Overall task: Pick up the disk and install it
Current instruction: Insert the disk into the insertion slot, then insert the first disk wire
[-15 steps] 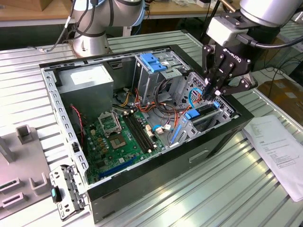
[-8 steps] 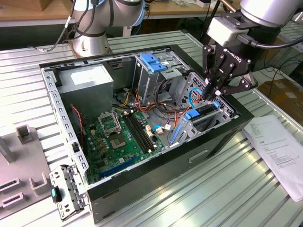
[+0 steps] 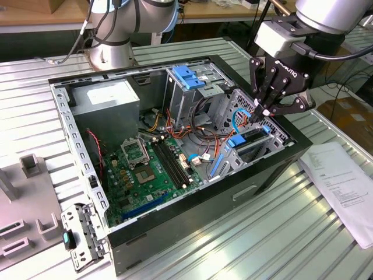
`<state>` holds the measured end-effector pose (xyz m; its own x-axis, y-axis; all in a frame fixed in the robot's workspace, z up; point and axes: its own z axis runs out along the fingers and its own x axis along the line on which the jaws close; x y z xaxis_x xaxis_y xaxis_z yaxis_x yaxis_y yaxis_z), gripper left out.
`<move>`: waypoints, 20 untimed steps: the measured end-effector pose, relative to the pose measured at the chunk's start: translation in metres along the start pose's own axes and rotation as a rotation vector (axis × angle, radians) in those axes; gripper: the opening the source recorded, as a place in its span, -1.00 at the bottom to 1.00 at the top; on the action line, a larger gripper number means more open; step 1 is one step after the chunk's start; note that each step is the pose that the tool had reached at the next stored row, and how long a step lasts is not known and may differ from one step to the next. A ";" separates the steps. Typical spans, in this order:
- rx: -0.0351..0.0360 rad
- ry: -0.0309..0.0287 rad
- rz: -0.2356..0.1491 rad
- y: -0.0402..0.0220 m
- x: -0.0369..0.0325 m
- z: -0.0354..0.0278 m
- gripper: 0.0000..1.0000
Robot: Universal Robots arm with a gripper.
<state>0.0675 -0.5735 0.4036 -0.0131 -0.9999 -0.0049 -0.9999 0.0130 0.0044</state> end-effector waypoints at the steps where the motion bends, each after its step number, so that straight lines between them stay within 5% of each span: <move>1: 0.0000 0.0000 0.000 0.0000 0.0000 0.0000 -0.79; 10: 0.0000 0.0002 0.000 -0.0020 0.0000 0.0003 -0.79; 16: 0.0000 0.0008 0.000 -0.0399 -0.0005 0.0025 -0.79; 17: 0.0000 0.0007 0.000 -0.0520 -0.0007 0.0034 -0.79; 20: 0.0000 0.0005 -0.001 -0.0623 -0.0008 0.0046 -0.79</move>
<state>0.1298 -0.5735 0.3987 -0.0118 -0.9999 -0.0044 -0.9999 0.0118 0.0044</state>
